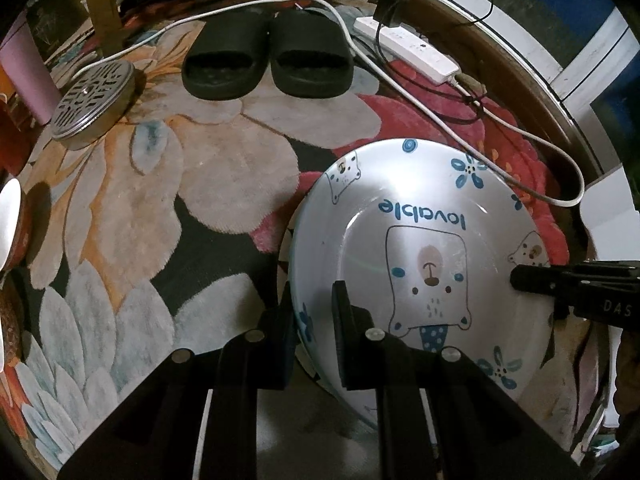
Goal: Organize plates and bowls
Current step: 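Lower the bear-print plate onto the stack and open the right tool, then withdraw the right tool upward from the plate stack, then move the right tool toward the group of white bowls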
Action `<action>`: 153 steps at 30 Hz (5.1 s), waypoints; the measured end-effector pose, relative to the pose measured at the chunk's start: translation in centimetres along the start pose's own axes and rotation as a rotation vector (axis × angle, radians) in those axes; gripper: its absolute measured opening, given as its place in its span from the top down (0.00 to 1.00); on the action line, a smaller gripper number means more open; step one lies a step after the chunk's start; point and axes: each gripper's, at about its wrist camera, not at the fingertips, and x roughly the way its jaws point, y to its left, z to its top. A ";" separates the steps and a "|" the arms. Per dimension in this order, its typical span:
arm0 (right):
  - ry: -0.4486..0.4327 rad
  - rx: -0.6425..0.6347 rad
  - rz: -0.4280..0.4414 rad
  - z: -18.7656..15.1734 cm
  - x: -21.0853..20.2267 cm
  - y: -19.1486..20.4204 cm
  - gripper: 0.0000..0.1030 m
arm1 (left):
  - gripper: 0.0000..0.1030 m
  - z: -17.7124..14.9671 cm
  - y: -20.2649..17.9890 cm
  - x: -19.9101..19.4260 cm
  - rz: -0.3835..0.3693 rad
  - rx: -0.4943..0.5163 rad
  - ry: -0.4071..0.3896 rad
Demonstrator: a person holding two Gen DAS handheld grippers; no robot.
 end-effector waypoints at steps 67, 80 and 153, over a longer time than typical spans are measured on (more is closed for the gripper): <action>-0.077 -0.181 -0.102 -1.8 0.1 8.8 0.04 | 0.01 -4.8 8.5 -5.5 0.049 -0.087 -0.065; -0.073 -0.226 -0.095 -2.3 1.0 12.1 0.04 | 0.01 -7.0 12.0 -6.6 0.077 -0.150 -0.070; -0.044 -0.466 -0.076 -5.2 4.6 26.2 0.04 | 0.01 -16.9 26.4 -11.3 0.171 -0.453 -0.093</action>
